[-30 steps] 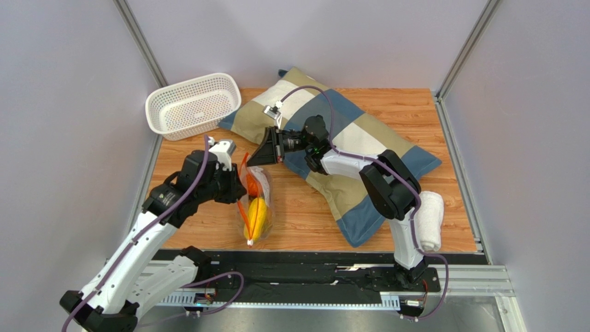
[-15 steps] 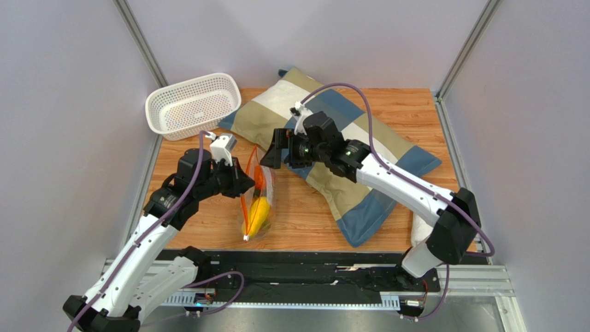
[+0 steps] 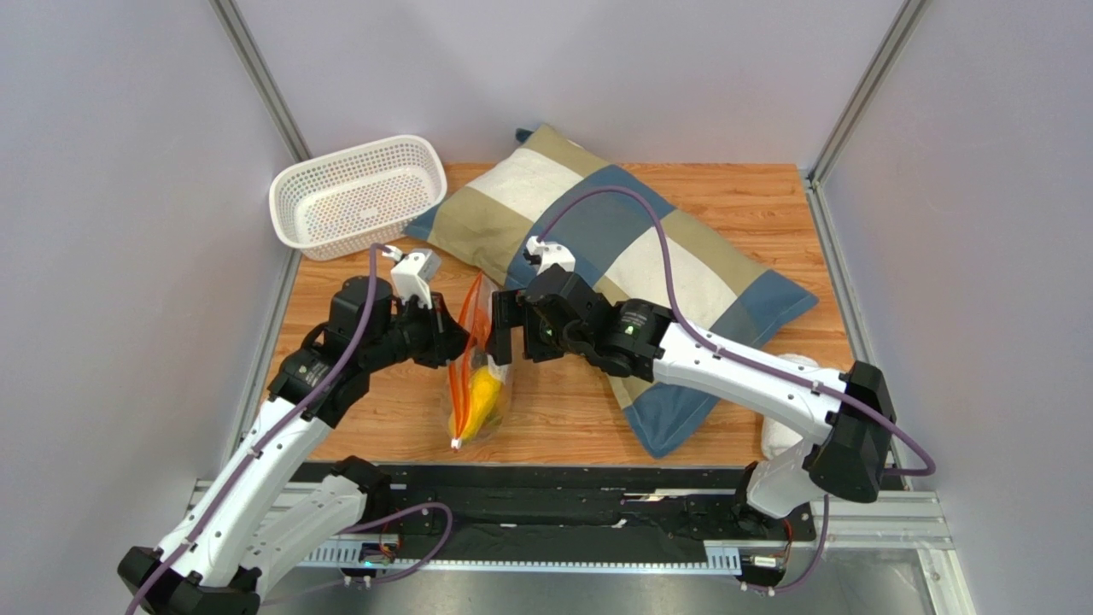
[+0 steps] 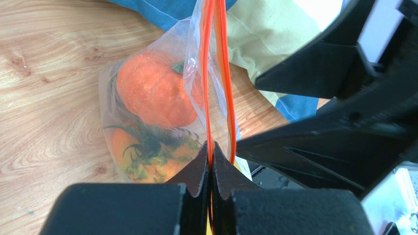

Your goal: Open the zip-top bag and remove the fake food

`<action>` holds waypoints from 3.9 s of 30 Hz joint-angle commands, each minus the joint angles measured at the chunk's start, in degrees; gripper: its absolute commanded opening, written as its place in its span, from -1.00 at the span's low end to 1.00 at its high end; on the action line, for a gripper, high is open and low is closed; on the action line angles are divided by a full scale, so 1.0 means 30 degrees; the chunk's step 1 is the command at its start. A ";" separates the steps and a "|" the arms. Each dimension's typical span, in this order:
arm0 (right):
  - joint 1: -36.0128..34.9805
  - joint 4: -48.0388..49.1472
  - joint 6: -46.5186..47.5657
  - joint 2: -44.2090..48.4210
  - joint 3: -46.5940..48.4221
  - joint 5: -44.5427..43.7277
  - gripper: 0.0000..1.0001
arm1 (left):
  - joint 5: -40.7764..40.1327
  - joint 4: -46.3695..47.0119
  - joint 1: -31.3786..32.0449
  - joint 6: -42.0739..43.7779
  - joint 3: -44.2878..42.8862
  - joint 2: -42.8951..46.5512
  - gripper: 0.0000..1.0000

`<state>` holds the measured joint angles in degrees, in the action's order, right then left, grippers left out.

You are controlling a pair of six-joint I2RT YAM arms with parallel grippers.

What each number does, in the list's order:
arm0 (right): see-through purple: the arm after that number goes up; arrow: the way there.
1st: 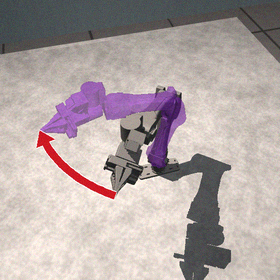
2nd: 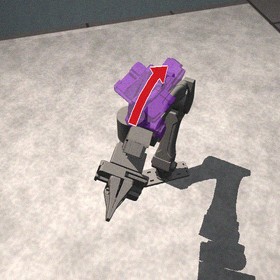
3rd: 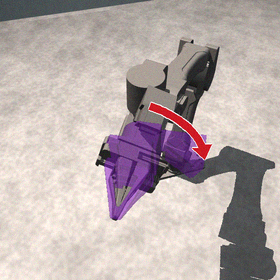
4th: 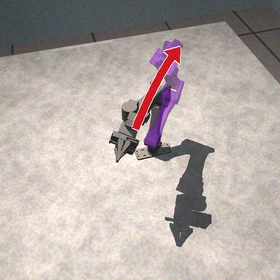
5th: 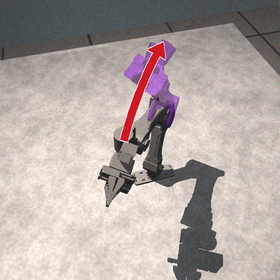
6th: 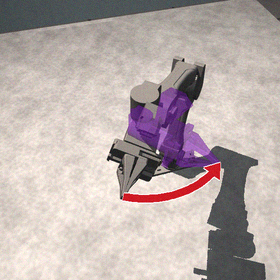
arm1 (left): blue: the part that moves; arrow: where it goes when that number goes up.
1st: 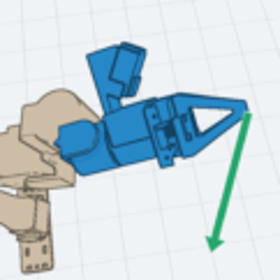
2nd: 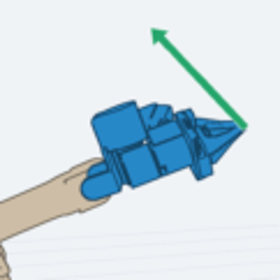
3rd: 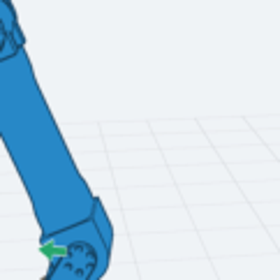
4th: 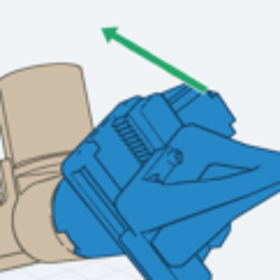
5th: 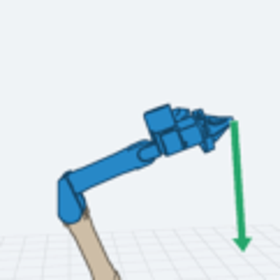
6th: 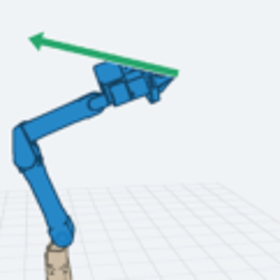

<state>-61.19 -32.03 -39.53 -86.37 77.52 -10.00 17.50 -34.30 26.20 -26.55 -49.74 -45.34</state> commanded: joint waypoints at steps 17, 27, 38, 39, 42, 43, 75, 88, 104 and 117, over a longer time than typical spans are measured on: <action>-0.1869 -0.0685 -0.1965 -0.0915 0.3981 -0.5158 0.87 | 0.1171 0.0713 -0.0060 -0.2050 -0.0589 0.1022 -1.00; -0.2806 -0.2769 -0.2821 -0.3085 0.5332 -0.7501 0.53 | 0.0818 0.0888 -0.0060 -0.2401 -0.0297 0.1022 -1.00; -0.2574 -0.3357 0.0311 -0.2092 0.5217 -0.7190 -0.85 | -0.2313 -0.0488 -0.0060 -0.1933 -0.0034 0.1169 -1.00; -0.2486 -0.3240 0.0721 -0.1481 0.4955 -0.7010 -1.00 | -0.2491 -0.0547 -0.0060 -0.1933 0.0054 0.1256 -1.00; -0.2309 -0.2132 0.1543 0.0304 0.4018 -0.5928 -1.00 | -0.3398 -0.0840 -0.0060 -0.1962 0.0201 0.1549 -1.00; -0.2193 -0.1720 0.2299 0.0748 0.3348 -0.5316 -1.00 | -0.3691 -0.0957 -0.0089 -0.1933 0.0260 0.1753 -1.00; 0.2115 0.0980 0.4242 0.1133 0.1789 0.7580 -1.00 | 0.6209 -0.0607 -0.0295 0.0675 -0.1529 0.2465 -0.69; 0.2144 0.1477 0.2806 0.1045 0.2492 0.8285 -1.00 | 0.1720 0.0973 0.2136 -0.0233 0.0435 0.1052 -0.49; 0.2173 0.2766 0.1487 -0.0009 0.2873 0.8636 -1.00 | 0.0848 0.1385 0.4188 -0.0673 0.3071 0.2253 0.72; 0.2144 0.3001 0.1369 0.0430 0.2142 0.8607 -1.00 | 0.0883 0.3381 0.4217 -0.1552 0.3691 0.0201 0.33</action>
<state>-54.94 -28.01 -34.59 -87.09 83.00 14.98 21.89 -26.57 38.57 -30.72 -37.39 -45.32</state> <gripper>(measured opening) 0.011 0.748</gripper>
